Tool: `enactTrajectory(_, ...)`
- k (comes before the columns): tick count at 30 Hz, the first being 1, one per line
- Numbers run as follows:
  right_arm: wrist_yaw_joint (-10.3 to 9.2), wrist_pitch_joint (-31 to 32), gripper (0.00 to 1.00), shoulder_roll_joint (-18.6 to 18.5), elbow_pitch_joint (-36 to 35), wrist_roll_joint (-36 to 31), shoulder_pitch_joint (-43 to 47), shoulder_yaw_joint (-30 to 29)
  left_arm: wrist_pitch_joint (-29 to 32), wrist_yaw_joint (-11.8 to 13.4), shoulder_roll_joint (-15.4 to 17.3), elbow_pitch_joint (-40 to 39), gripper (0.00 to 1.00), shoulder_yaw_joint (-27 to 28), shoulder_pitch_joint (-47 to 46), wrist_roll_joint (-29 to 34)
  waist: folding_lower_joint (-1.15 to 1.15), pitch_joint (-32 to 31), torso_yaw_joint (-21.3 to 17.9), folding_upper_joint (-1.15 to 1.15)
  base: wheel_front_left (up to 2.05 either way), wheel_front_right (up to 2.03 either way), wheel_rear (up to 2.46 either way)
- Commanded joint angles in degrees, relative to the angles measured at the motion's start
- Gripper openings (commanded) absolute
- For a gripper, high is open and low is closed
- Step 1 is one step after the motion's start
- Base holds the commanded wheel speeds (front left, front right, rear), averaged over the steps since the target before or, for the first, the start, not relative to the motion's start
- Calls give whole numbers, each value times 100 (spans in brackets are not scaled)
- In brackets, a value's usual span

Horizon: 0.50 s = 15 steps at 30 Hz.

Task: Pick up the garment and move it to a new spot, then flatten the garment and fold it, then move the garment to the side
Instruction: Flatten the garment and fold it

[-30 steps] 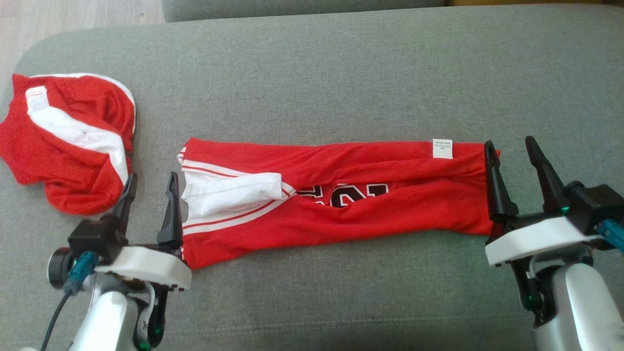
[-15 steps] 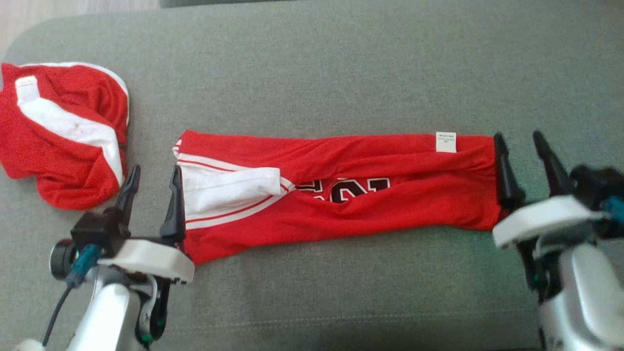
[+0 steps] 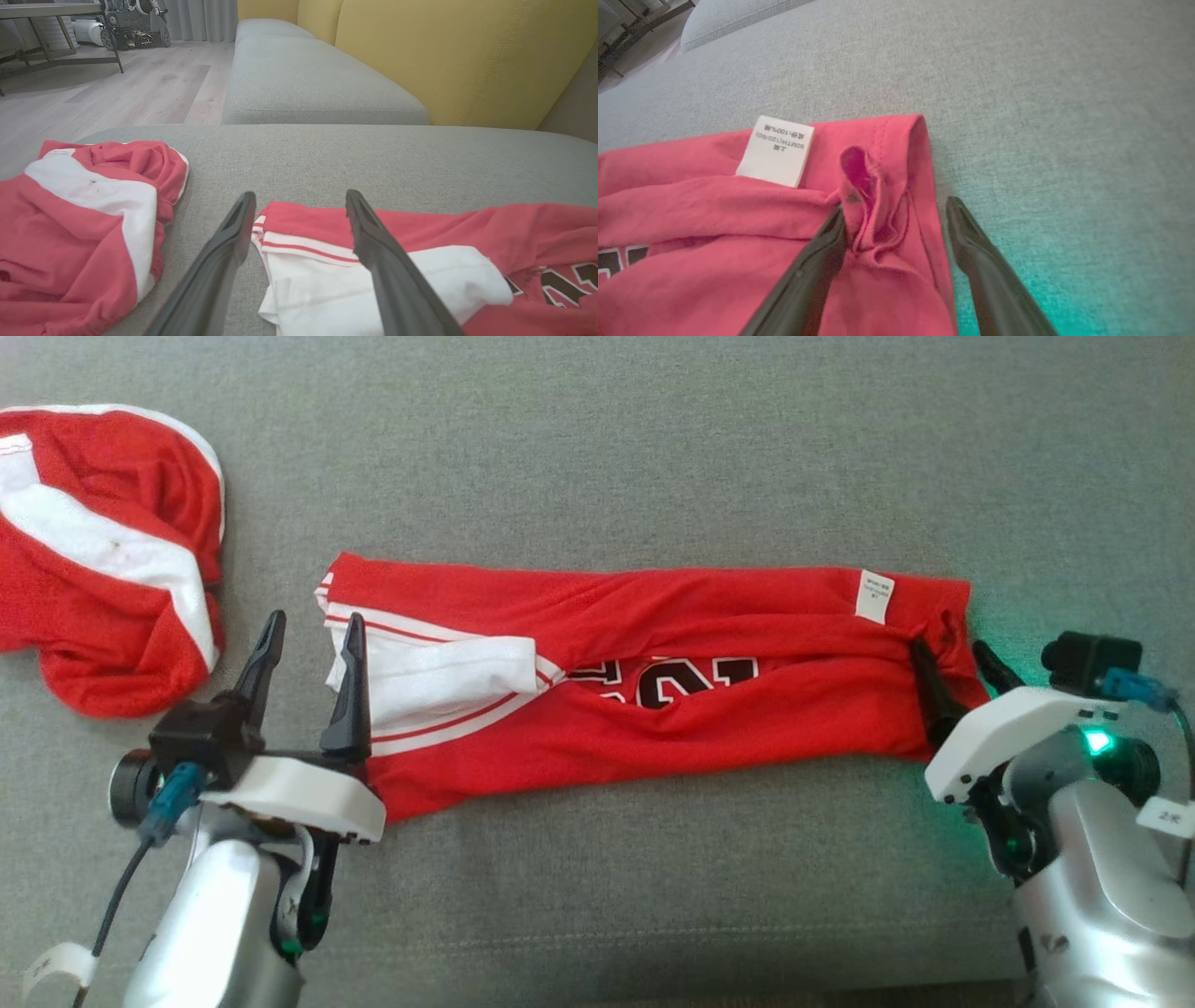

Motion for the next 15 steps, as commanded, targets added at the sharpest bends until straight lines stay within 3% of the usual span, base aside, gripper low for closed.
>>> enactTrajectory(1, -4, 112, 100, 31, -92, 102, -62, 183, -56, -17, 89, -137, 100, 222, -269, 28, 0, 15, -1, 0, 0, 0, 0)
enactTrajectory(6, -4, 543, 100, 78, 5, 253, 110, 240, -64, -24, 78, -99, 100, 254, -272, 28, 0, 8, 13, 0, 0, 0, 0)
enactTrajectory(7, -4, 564, 65, 86, -26, 267, 137, 247, -65, -20, 74, -98, 100, 260, -271, 30, 0, 4, 14, 0, 0, 0, 0)
enactTrajectory(8, -4, 579, 9, 92, -51, 267, 162, 249, -66, -15, 70, -98, 100, 266, -267, 32, 0, -3, 11, 0, 0, 0, 0)
enactTrajectory(9, -4, 612, 0, 87, -62, 236, 191, 254, -67, -11, 66, -98, 100, 271, -261, 36, 0, -12, 8, 0, 0, 0, 0)
enactTrajectory(15, -4, 408, 0, 43, -268, 122, 227, 134, -69, 0, 61, -115, 100, 309, -238, 44, 0, -41, -5, 0, 0, 0, 0)
